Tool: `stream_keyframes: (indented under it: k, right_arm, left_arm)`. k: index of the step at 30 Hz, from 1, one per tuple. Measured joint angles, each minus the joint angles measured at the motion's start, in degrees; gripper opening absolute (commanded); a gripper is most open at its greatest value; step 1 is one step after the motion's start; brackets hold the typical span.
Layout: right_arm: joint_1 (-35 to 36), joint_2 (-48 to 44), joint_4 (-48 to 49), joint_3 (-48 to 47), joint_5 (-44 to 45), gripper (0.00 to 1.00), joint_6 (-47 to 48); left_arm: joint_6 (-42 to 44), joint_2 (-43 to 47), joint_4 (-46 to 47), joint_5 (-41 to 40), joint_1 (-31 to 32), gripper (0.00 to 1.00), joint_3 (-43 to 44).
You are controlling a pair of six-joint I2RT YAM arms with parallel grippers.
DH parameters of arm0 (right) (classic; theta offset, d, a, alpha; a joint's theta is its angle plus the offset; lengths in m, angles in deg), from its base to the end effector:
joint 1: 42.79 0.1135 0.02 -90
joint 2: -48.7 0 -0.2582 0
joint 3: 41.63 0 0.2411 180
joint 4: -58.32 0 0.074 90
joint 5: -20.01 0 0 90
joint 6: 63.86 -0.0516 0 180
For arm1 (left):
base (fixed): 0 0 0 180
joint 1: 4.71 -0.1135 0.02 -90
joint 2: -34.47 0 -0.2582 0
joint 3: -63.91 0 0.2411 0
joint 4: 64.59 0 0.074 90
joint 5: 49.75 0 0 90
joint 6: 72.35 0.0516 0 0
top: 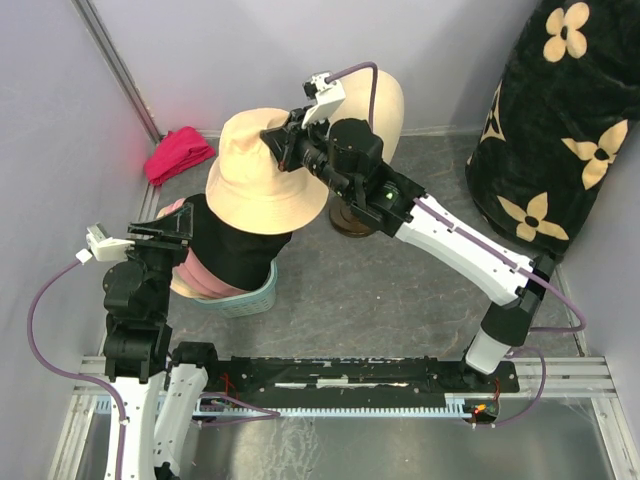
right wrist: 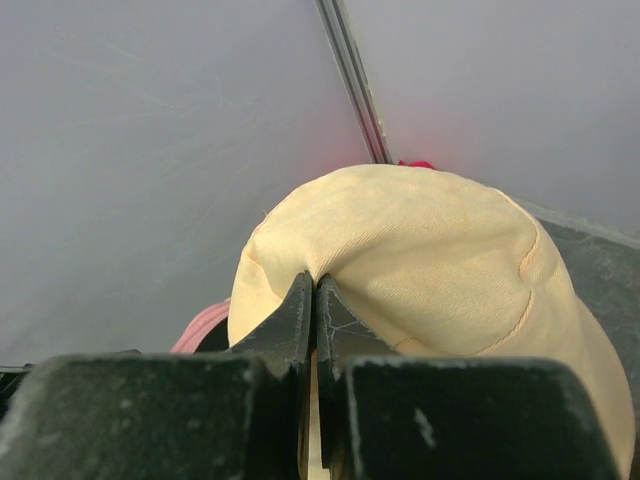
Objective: Stack the hats
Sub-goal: Pick up the hat from the bin.
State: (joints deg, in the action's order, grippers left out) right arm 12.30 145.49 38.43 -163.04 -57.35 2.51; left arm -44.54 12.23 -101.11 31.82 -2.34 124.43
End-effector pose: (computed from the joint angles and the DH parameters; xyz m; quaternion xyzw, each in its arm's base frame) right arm 0.2345 0.3163 0.4806 -0.1046 0.6700 0.4061 0.6126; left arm 0.0955 0.0036 0.3644 -0.3919 0.5755 -0.3391 0.6326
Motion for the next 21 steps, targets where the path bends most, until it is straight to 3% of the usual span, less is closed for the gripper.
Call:
stream_keyframes:
  k: [21]
  right_arm:
    - [-0.02, 8.87, -1.16, -25.33, -2.69, 0.02, 11.8]
  left_arm:
    - [0.0, -0.11, 1.53, -0.48, 0.0, 0.57, -0.02]
